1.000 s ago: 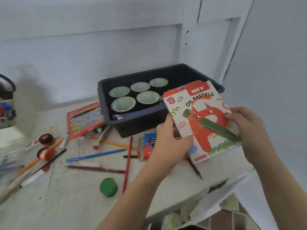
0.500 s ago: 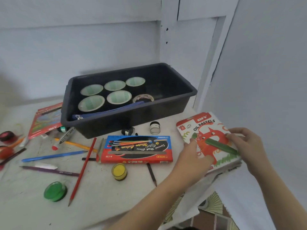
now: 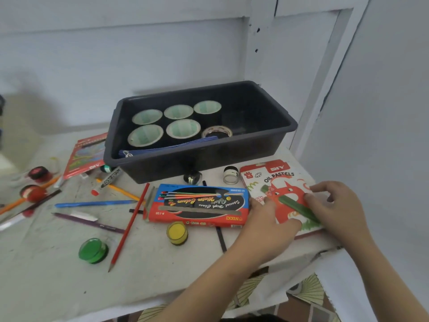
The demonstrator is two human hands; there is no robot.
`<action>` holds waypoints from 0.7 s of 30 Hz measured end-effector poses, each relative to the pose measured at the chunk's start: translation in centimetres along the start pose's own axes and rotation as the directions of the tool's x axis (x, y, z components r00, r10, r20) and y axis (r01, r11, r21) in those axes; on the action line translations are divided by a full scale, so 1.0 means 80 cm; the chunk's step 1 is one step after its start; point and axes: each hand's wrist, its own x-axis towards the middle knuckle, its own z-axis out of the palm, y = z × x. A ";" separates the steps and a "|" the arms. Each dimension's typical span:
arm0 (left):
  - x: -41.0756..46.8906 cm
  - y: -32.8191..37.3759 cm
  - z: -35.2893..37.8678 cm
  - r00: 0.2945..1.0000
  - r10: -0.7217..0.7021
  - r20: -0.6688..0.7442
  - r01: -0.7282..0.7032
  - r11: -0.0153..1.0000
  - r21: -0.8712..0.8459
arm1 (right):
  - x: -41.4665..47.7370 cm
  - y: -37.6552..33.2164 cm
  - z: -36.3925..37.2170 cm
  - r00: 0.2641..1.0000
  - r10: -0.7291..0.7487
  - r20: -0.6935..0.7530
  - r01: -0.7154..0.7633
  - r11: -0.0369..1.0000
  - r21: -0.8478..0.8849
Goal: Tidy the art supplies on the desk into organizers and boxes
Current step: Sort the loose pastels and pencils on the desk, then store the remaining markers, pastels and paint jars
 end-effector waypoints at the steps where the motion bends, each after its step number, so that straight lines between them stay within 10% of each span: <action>1: -0.001 0.000 -0.002 1.000 -0.003 -0.009 0.003 1.000 -0.002 | -0.001 -0.003 0.003 1.000 -0.003 0.007 0.003 1.000 -0.007; 21: -0.031 -0.010 -0.075 0.972 0.071 -0.223 -0.115 0.975 -0.189 | -0.007 -0.070 0.024 0.994 -0.085 -0.067 0.073 0.982 -0.172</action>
